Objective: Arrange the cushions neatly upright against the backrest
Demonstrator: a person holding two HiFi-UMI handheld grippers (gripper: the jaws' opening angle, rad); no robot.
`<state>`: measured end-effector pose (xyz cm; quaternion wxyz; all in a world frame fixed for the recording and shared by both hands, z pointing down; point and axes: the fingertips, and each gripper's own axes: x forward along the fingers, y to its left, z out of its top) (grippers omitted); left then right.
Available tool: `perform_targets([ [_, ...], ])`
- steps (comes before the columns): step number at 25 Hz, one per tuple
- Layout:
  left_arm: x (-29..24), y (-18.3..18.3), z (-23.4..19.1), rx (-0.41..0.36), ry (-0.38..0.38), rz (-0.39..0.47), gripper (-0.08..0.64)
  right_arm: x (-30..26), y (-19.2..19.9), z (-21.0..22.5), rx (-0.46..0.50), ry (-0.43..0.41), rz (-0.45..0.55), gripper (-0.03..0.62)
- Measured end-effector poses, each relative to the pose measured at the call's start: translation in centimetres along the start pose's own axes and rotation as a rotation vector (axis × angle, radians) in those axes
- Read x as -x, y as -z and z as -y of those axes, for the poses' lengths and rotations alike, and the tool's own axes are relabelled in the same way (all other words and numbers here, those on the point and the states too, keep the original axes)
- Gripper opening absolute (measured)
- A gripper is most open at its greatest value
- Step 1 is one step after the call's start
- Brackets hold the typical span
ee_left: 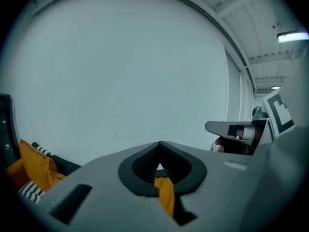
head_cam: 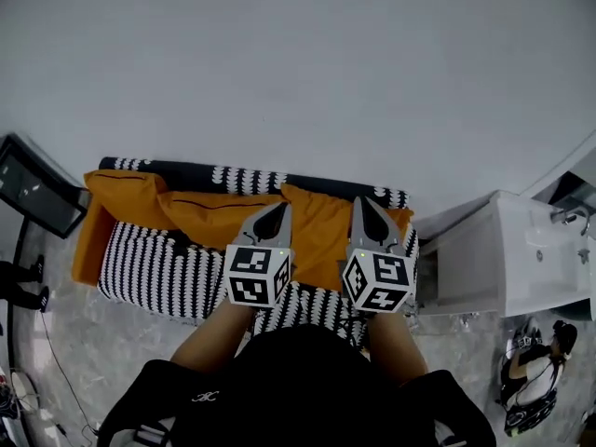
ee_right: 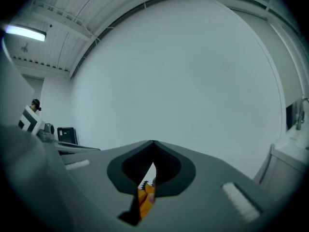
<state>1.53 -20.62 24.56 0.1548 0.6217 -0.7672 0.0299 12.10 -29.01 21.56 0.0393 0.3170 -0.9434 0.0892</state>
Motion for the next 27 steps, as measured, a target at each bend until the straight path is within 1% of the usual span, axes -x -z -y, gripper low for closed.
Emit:
perform_targets([
  [3, 1.3, -1.5, 0.7, -0.018, 0.002, 0.025, 0.01, 0.7, -0.6, -1.7, 0.008, -0.02, 0.015, 0.003],
  [7, 1.3, -2.5, 0.6, -0.043, -0.016, 0.032, 0.009, 0.6, -1.0, -1.6, -0.017, -0.026, 0.03, 0.003],
  [12, 0.9, -2.5, 0.8, -0.048, -0.017, 0.037, 0.009, 0.7, -1.4, -0.8, -0.008, -0.023, 0.05, 0.003],
  [17, 0.1, -2.4, 1.8, -0.047, 0.009, 0.029, 0.01, 0.7, -1.2, -0.1, 0.004, -0.027, 0.032, 0.003],
  [27, -1.9, -1.7, 3.8, -0.034, 0.034, 0.004, 0.009, 1.0, -0.2, 2.4, -0.004, -0.015, -0.006, 0.003],
])
